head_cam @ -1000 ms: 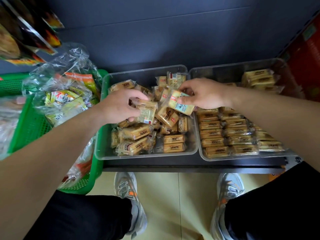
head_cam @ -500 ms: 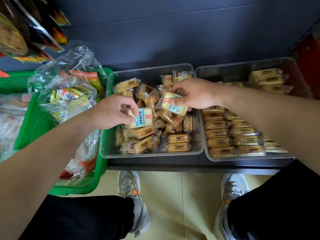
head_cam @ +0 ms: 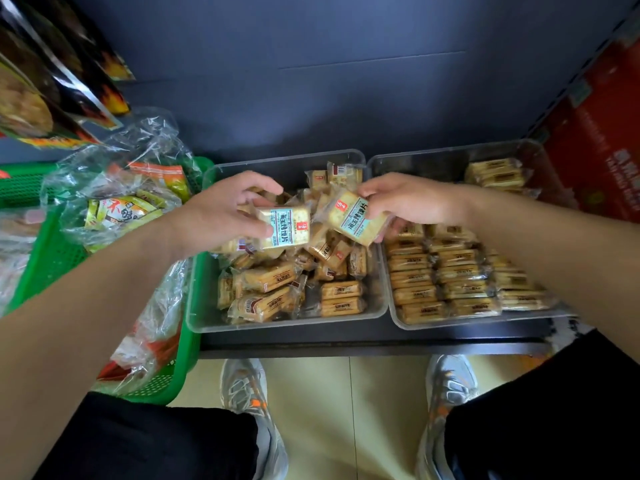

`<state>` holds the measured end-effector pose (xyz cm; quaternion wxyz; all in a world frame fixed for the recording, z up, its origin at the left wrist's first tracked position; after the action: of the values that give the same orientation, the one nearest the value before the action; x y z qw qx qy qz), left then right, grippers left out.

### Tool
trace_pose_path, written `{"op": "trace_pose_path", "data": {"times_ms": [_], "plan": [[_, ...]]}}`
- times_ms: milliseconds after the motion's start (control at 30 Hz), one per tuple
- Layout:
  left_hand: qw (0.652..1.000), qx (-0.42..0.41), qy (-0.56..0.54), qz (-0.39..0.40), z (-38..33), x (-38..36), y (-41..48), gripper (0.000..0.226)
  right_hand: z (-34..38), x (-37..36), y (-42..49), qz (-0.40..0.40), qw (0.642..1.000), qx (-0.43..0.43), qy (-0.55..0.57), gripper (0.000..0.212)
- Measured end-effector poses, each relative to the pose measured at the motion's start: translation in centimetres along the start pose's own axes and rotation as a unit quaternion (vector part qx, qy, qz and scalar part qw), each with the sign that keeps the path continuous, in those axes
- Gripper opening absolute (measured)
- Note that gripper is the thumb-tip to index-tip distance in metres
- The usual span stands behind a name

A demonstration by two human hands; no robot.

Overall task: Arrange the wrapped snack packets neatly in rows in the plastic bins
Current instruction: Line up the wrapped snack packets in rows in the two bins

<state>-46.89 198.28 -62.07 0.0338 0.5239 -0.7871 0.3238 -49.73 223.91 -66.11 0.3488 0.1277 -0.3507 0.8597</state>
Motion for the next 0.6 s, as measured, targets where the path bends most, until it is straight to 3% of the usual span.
{"op": "trace_pose_path", "data": {"times_ms": [167,333,433,600], "plan": [[0.998,-0.039,-0.036,-0.017,-3.2,-3.2,2.5,0.045,-3.0,4.8,-5.6,-0.096,0.993,-0.059,0.032,0.025],[0.993,-0.088,-0.075,-0.006,-6.9,-7.6,4.9,0.034,-8.6,9.8,-13.1,-0.232,0.96,-0.156,0.033,0.023],[0.992,-0.104,-0.074,0.013,-8.3,-10.1,6.2,0.029,-11.4,10.4,-15.5,-0.242,0.946,-0.217,-0.002,0.034],[0.993,-0.1,-0.06,0.002,-9.0,-13.4,8.7,0.028,-13.0,10.2,-17.1,-0.211,0.949,-0.228,0.063,0.066]]}}
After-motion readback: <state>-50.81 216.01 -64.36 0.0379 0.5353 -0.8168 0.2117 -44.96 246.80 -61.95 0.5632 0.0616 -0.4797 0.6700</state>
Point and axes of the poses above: each hand's wrist, its own y-axis towards the middle knuckle, its own x-axis out of the back of the hand, z = x × y, the point moved 4 cm from there along y, towards the middle knuckle, and after that the axes turned 7 degrees about -y, right-handed, at the moved point
